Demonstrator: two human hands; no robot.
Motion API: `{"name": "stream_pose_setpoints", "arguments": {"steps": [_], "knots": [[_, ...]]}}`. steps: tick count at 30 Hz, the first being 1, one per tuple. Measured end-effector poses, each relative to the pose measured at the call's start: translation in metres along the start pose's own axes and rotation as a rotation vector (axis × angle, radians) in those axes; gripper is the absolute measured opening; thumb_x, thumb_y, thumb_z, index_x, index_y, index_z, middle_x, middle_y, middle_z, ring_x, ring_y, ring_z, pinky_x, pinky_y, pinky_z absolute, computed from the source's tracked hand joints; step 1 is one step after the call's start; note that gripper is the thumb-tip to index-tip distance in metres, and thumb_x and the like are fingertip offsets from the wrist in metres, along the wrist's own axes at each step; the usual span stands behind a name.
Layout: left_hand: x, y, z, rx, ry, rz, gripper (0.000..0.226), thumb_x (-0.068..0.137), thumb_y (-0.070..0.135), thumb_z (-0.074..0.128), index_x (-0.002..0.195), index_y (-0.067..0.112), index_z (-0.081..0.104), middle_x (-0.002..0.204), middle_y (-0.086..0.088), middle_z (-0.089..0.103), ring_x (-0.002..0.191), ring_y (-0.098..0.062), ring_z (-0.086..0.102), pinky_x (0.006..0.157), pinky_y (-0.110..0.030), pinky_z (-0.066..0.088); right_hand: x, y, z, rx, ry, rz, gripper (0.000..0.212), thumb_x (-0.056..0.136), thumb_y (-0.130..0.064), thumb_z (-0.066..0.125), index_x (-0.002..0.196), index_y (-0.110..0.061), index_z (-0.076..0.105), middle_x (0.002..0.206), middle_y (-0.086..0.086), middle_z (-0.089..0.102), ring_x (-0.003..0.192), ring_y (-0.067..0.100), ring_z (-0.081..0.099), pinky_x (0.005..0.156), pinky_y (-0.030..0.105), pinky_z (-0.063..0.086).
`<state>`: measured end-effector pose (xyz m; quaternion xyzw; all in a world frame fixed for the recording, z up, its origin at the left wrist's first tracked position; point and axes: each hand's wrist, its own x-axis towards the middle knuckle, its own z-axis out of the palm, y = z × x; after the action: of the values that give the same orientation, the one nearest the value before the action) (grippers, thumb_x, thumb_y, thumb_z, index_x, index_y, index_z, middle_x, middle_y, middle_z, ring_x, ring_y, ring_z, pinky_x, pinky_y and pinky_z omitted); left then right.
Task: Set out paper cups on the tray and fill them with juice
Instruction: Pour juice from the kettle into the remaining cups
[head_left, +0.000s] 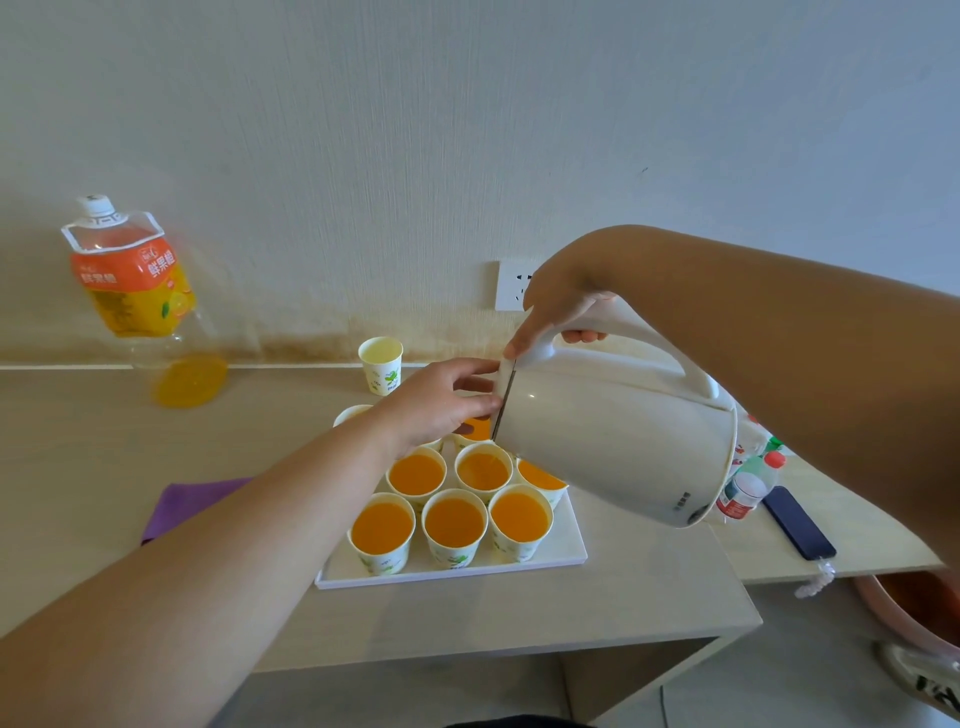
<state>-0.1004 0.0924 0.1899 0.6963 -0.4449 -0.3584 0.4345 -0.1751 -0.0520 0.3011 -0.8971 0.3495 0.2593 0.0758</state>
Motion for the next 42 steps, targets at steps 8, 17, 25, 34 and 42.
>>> {"name": "stream_pose_setpoints", "arguments": {"steps": [8, 17, 25, 34, 42], "knots": [[-0.003, 0.000, 0.000, -0.010, 0.010, -0.005, 0.044, 0.091, 0.018, 0.063, 0.133, 0.026, 0.052, 0.117, 0.008, 0.064, 0.098, -0.006, 0.064, 0.081, -0.023, 0.055, -0.005, -0.003, 0.001, 0.015, 0.015, -0.013, 0.068, 0.080, -0.059, 0.062, 0.117, -0.003, 0.057, 0.072, 0.008, 0.055, 0.061, 0.020, 0.054, 0.055, 0.028, 0.048], [-0.006, 0.026, -0.016, 0.090, 0.155, 0.069, 0.035, 0.090, 0.025, 0.063, 0.124, 0.029, 0.058, 0.102, 0.021, 0.062, 0.094, 0.001, 0.059, 0.080, -0.023, 0.053, -0.025, 0.022, -0.010, 0.202, 0.081, -0.166, 0.036, 0.078, -0.039, 0.073, 0.086, -0.005, 0.062, 0.062, 0.004, 0.058, 0.048, 0.015, 0.054, 0.059, 0.027, 0.049], [-0.002, 0.059, -0.032, 0.370, 0.592, 0.179, 0.028, 0.090, 0.033, 0.058, 0.117, 0.025, 0.062, 0.116, 0.003, 0.056, 0.109, -0.015, 0.053, 0.096, -0.028, 0.040, -0.026, 0.031, -0.011, 0.719, 0.316, -0.275, 0.032, 0.079, -0.025, 0.073, 0.098, -0.002, 0.061, 0.070, 0.007, 0.058, 0.055, 0.016, 0.053, 0.051, 0.024, 0.048], [0.002, 0.098, -0.034, -0.302, 0.476, -0.168, 0.043, 0.088, 0.058, 0.050, 0.080, 0.018, 0.061, 0.076, -0.002, 0.062, 0.072, -0.019, 0.059, 0.081, -0.036, 0.052, -0.011, -0.036, 0.001, 1.004, 0.376, -0.499, 0.015, 0.086, -0.012, 0.054, 0.072, -0.006, 0.055, 0.062, 0.008, 0.053, 0.056, 0.020, 0.048, 0.050, 0.026, 0.035], [-0.003, 0.079, -0.076, -0.320, 0.759, -0.236, 0.031, 0.077, 0.050, 0.071, 0.080, 0.020, 0.062, 0.088, 0.000, 0.066, 0.080, -0.019, 0.062, 0.061, -0.027, 0.047, 0.008, -0.095, 0.018, 1.135, 0.231, -0.785, 0.027, 0.084, 0.001, 0.054, 0.111, 0.001, 0.051, 0.095, 0.017, 0.065, 0.093, 0.030, 0.066, 0.082, 0.039, 0.055]]}}
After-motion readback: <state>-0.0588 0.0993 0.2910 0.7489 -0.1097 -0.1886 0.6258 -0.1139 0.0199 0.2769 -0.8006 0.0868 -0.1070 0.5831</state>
